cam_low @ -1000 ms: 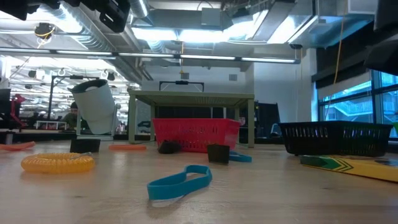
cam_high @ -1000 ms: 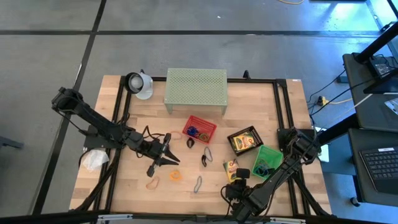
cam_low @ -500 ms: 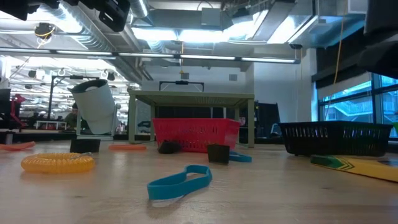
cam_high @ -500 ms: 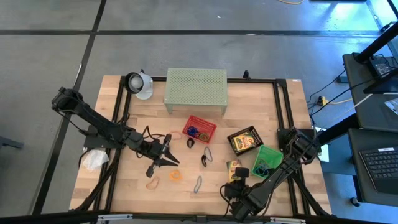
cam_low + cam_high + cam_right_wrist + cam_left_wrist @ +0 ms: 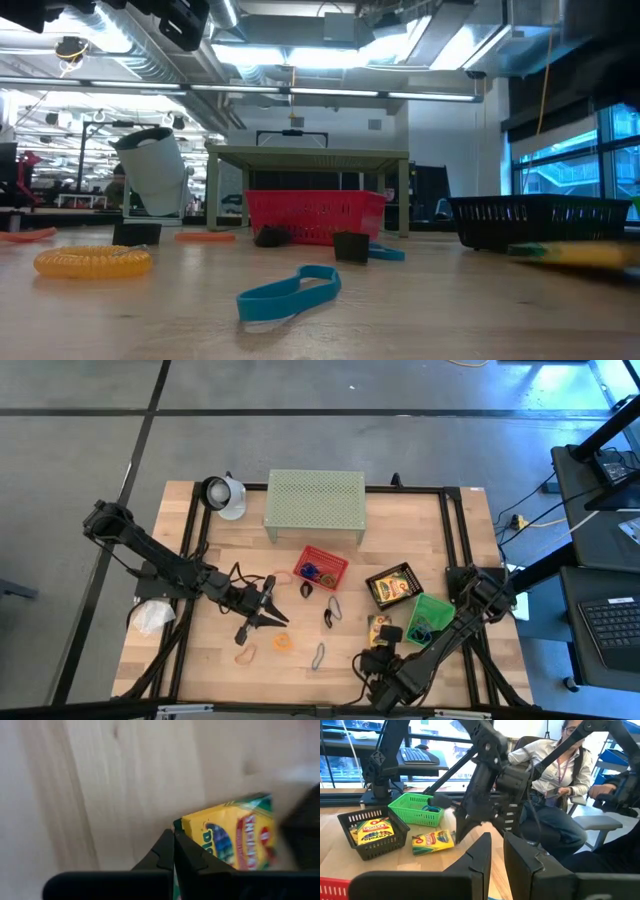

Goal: Pick & Place Office Desk Supplies
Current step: Put the crayon box into the black bin

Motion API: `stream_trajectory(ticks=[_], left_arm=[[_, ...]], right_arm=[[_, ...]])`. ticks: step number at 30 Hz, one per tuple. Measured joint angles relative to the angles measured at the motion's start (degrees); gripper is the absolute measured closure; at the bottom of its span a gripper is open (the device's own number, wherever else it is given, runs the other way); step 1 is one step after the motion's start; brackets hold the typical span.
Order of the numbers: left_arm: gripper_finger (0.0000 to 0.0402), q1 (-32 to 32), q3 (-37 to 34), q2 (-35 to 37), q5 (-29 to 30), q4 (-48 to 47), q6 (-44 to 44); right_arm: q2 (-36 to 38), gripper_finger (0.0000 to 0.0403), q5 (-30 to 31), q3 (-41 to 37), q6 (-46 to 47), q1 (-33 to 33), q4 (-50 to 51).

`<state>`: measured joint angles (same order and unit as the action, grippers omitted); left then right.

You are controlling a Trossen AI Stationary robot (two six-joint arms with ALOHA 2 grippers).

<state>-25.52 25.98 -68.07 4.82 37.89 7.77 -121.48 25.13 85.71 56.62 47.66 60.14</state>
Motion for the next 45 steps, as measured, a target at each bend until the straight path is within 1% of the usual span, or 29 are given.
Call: stream_trajectory(ticks=[3, 6, 13, 20, 27, 32, 42, 45], left_arm=[[0.0359, 0.0, 0.0, 0.0, 0.0, 0.0, 0.0], [0.0359, 0.0, 0.0, 0.0, 0.0, 0.0, 0.0], [0.0359, 0.0, 0.0, 0.0, 0.0, -0.2, 0.0], [0.0359, 0.0, 0.0, 0.0, 0.0, -0.2, 0.0], [0.0359, 0.0, 0.0, 0.0, 0.0, -0.4, 0.0], [0.0359, 0.0, 0.0, 0.0, 0.0, -0.4, 0.0], [0.0359, 0.0, 0.0, 0.3, 0.2, -0.4, 0.9], [0.0359, -0.1, 0.0, 1.8, 0.2, -0.1, 1.3]], right_arm=[[0.3, 0.0402, 1.1, 3.9, 0.2, 0.0, 5.7], [0.3, 0.0402, 2.4, 7.6, 0.2, 0.1, 8.9], [0.3, 0.0402, 8.1, 15.9, 0.9, 0.0, 18.8], [0.4, 0.0403, 10.5, 21.4, 3.5, -1.3, 29.6], [1.0, 0.0403, 13.1, 23.2, 1.0, -3.8, 29.9], [2.8, 0.0403, 16.0, 23.2, -0.8, -5.9, 29.9], [8.3, 0.0403, 16.5, 23.0, -1.8, -11.1, 29.8], [11.4, 0.0403, 16.4, 20.4, -0.4, -12.5, 29.8]])
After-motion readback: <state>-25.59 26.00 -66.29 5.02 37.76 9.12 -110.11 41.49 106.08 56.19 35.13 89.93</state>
